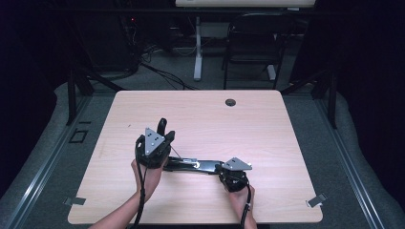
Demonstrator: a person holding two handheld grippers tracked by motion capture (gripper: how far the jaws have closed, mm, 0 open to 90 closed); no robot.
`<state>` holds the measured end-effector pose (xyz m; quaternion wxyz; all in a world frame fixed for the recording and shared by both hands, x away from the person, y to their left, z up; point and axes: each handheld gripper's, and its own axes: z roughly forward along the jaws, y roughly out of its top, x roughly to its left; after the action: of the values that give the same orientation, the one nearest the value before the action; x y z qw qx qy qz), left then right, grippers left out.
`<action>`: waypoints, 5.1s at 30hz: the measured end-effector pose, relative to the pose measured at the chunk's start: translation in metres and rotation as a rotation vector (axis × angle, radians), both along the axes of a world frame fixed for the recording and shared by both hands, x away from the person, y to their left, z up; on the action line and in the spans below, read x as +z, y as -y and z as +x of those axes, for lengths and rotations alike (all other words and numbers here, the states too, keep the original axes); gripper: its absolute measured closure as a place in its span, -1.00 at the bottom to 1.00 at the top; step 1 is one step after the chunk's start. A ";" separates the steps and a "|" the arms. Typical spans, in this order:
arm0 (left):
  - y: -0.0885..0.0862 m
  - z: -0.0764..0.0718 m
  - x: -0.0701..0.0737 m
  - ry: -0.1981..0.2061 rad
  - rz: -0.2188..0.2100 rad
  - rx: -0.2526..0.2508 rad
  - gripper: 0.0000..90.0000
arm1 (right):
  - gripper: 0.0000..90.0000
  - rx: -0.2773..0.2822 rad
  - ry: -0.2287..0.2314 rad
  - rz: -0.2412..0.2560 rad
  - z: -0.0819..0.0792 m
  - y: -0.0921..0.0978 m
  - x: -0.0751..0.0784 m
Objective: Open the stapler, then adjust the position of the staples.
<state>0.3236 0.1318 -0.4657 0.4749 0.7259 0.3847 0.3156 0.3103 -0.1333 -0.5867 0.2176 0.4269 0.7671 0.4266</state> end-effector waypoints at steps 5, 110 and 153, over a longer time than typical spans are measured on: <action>-0.006 0.001 0.001 0.001 -0.002 0.007 1.00 | 1.00 0.001 -0.006 -0.002 0.000 0.000 0.000; -0.122 -0.009 -0.055 -0.569 0.062 -0.087 -0.99 | -0.52 0.062 -0.300 -0.025 0.040 0.023 0.049; -0.133 -0.001 -0.059 -0.595 0.072 -0.080 -1.00 | -0.57 -0.016 -0.610 -0.238 0.087 0.081 0.084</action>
<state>0.3223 0.2643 -0.5252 0.3275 0.8173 0.4667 0.0837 0.3978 -0.2140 -0.5031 0.0294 0.5124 0.8381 0.1847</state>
